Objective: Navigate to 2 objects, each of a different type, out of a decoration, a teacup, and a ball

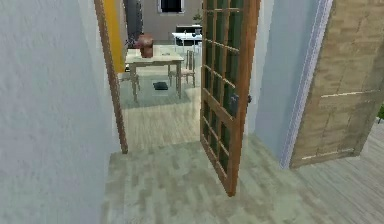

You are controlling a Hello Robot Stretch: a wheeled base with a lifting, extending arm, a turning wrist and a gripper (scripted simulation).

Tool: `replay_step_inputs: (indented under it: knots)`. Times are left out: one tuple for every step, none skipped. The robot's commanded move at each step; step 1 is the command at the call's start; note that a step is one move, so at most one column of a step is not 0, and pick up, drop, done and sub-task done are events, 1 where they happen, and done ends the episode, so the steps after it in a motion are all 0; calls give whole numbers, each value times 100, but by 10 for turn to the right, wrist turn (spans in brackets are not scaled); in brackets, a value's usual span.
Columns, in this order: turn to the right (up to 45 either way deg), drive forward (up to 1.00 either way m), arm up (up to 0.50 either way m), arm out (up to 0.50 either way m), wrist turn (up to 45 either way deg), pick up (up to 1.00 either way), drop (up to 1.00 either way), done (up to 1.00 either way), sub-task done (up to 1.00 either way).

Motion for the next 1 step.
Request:
replay_step_inputs:
  knots:
    - [360,0,0,0,0,0,0,0,0]
